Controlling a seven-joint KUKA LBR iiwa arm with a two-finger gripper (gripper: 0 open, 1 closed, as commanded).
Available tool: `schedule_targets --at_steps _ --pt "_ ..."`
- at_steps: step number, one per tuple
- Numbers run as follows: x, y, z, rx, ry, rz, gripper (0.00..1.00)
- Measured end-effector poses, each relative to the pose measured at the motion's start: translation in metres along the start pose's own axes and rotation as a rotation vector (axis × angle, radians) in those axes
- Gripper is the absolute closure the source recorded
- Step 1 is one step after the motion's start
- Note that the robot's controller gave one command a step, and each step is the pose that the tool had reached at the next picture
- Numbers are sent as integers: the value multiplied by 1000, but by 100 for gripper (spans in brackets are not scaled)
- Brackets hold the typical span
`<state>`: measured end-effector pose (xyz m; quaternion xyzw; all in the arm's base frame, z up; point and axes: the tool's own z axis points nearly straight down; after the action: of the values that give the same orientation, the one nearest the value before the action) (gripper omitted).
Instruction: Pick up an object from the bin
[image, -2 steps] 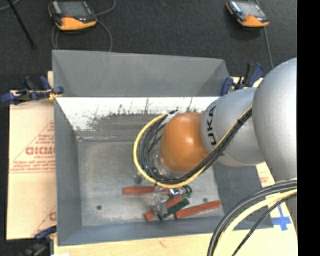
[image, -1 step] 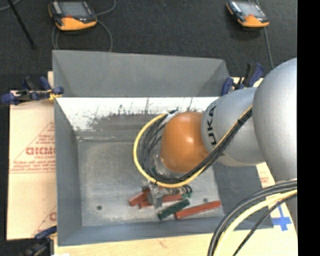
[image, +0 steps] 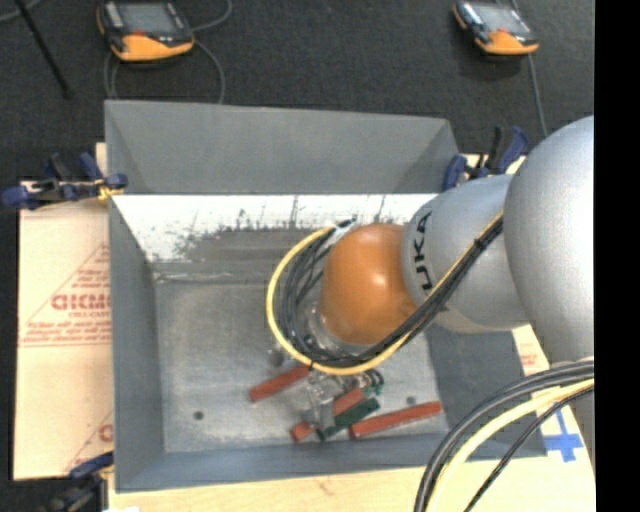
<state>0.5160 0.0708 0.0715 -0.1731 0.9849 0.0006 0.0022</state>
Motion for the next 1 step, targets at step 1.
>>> schedule_targets --at_steps 1 --pt "1 0 -1 -1 6 1 100"
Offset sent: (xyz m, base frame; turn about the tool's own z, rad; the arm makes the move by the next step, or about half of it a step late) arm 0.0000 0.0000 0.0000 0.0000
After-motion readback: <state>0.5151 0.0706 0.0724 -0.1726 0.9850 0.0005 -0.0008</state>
